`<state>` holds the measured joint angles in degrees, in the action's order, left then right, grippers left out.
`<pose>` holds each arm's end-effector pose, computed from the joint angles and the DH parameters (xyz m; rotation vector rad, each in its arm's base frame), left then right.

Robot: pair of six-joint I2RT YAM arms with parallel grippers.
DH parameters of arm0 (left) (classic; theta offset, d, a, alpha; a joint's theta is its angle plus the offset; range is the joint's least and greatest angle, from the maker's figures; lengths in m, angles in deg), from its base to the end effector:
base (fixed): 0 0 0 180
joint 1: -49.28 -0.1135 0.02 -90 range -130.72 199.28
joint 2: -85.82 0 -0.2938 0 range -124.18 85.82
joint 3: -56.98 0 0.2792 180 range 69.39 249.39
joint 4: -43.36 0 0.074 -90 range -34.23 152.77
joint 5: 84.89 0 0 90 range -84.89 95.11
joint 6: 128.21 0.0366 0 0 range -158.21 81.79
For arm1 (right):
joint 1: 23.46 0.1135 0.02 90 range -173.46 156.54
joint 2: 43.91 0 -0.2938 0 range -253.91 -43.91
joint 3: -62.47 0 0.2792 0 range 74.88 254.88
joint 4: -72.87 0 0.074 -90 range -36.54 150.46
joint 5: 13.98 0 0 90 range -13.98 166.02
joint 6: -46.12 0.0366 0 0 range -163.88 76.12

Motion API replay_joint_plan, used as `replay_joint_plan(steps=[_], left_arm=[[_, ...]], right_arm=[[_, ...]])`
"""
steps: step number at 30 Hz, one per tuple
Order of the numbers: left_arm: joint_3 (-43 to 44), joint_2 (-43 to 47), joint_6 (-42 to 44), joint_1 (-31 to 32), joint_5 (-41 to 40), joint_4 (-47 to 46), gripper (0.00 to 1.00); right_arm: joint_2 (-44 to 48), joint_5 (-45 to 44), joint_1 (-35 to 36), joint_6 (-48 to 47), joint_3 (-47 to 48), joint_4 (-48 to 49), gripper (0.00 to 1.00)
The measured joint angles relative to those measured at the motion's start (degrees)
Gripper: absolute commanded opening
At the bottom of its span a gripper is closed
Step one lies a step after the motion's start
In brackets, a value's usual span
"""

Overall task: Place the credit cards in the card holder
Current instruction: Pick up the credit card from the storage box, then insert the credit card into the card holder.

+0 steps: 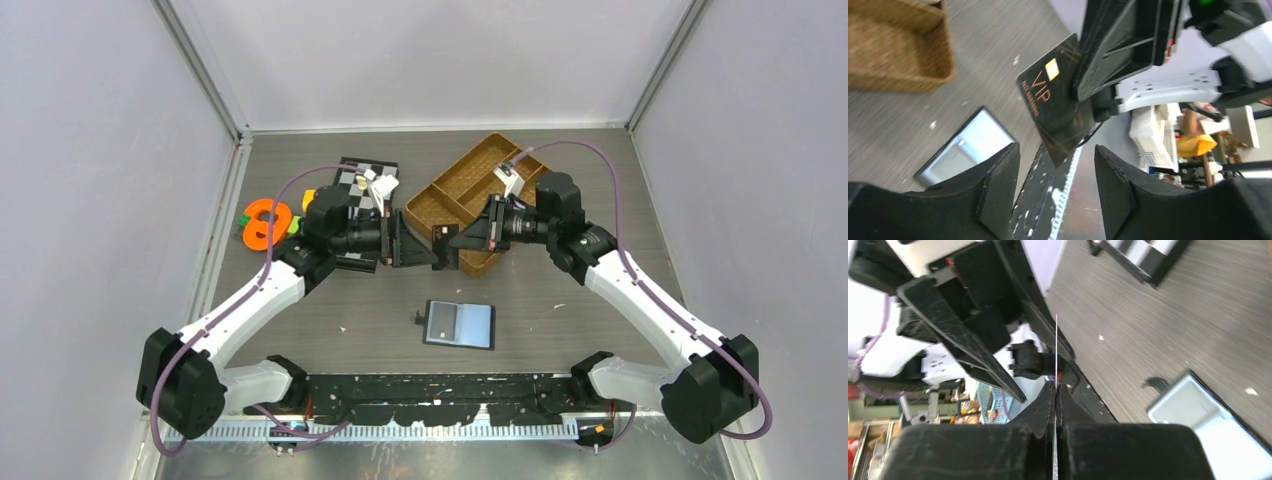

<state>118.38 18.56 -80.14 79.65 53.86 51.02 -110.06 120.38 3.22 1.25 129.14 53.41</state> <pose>0.2273 -0.1651 0.3330 0.4922 1.9936 -1.6065 0.2344 0.1464 0.3522 -0.2599 2.1148 1.5323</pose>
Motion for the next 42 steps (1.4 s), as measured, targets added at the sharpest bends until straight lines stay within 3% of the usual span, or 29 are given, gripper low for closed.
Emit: replay_joint_plan(steps=[9, 16, 28, 42], left_arm=[[-2.3, -4.0, 6.8, 2.7, -15.6, 14.7, 0.6], [-3.4, -9.6, 6.5, 8.2, -26.7, 21.0, 0.62], [-3.9, -16.2, 5.7, 11.5, -31.8, 23.0, 0.61], [-3.8, -18.9, 6.0, 12.5, -33.8, 25.2, 0.58]], right_arm=[[1.5, -9.6, 0.0, -4.0, -14.4, -12.5, 0.01], [0.7, -10.5, 0.4, -1.9, -25.2, -10.2, 0.0], [-3.3, -7.3, 1.7, 0.4, -30.1, 2.3, 0.0], [-7.5, -6.7, 1.7, 0.6, -31.5, 4.8, 0.01]])
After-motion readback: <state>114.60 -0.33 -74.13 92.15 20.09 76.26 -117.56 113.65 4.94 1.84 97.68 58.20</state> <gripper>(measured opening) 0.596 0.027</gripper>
